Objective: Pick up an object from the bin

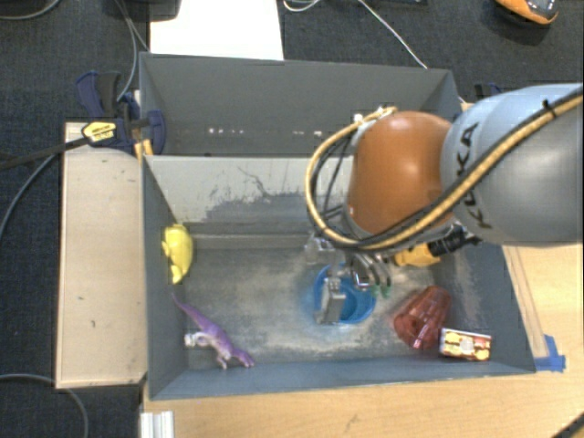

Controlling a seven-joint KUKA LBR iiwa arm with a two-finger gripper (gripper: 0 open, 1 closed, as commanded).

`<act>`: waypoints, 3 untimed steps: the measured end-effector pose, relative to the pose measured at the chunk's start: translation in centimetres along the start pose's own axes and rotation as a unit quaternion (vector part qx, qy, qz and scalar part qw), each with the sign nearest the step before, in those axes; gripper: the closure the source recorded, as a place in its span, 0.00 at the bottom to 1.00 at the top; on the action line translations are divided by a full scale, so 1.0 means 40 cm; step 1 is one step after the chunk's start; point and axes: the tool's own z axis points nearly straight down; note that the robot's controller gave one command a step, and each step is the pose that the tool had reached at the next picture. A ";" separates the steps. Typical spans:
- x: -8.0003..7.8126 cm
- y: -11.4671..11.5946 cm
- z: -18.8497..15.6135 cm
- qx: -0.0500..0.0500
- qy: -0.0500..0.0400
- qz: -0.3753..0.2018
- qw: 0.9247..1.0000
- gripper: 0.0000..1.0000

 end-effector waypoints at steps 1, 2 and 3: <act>-0.005 -0.001 -0.011 0.000 -0.004 0.002 1.000 0.00; -0.092 -0.099 0.129 -0.001 -0.006 -0.007 1.000 0.00; -0.113 -0.150 0.226 0.000 -0.003 -0.115 0.993 0.00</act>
Offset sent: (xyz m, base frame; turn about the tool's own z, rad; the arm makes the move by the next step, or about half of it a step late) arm 0.0607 -0.0744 -0.1054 -0.0219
